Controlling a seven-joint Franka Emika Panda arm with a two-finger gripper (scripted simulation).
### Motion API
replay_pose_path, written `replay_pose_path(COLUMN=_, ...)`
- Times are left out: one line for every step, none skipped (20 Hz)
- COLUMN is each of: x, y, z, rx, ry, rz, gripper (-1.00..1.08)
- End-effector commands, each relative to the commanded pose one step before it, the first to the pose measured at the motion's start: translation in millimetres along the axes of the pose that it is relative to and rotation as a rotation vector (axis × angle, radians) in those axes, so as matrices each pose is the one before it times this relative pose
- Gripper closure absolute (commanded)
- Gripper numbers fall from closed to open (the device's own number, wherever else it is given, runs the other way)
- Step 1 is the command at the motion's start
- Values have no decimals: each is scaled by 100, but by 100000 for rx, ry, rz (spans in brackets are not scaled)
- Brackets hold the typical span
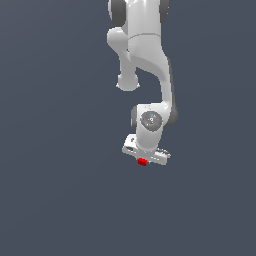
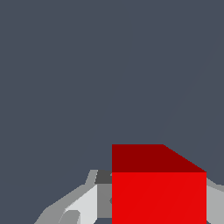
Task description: Pick up the red cube and move it to a goal position.
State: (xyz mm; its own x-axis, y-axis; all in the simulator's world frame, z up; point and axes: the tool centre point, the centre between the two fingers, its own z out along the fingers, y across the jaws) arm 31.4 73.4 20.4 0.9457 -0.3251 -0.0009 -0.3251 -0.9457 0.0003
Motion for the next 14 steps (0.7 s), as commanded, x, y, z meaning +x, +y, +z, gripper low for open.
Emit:
replay_pose_path(x=260, y=511, z=-234, rx=12, ry=95, rz=101, gripper=108)
replay_pose_path(x=157, y=359, z=-149, rx=0, ry=0, rz=0, gripper=108)
replay_pose_path(x=193, y=438, z=-182, rx=0, ry=0, rz=0, gripper=108)
replay_pose_path(x=224, y=505, z=-208, rx=33, ry=-27, rz=-23, gripper=108)
replay_pose_path(x=265, y=596, z=-249, rx=0, ry=0, rz=0, gripper=108)
replay_pose_path(x=302, y=675, z=-282, rx=0, ry=0, rz=0, gripper=108)
replay_pose_path(x=340, y=754, z=-316, rx=0, ry=0, rz=0, gripper=108)
replay_pose_path(x=379, y=833, z=-349, rx=0, ry=0, rz=0, gripper=108)
replay_pose_path(x=420, y=912, z=-384, rx=0, ry=0, rz=0, gripper=108)
replay_pose_path(x=426, y=912, z=-385, rx=0, ry=0, rz=0, gripper=108)
replay_pose_path(x=396, y=833, z=-353, rx=0, ry=0, rz=0, gripper=108)
replay_pose_path(x=374, y=784, z=-330, rx=9, ry=12, rz=46, gripper=108)
replay_pose_path(x=334, y=676, z=-288, rx=0, ry=0, rz=0, gripper=108)
replay_pose_path(x=300, y=597, z=-256, rx=0, ry=0, rz=0, gripper=108)
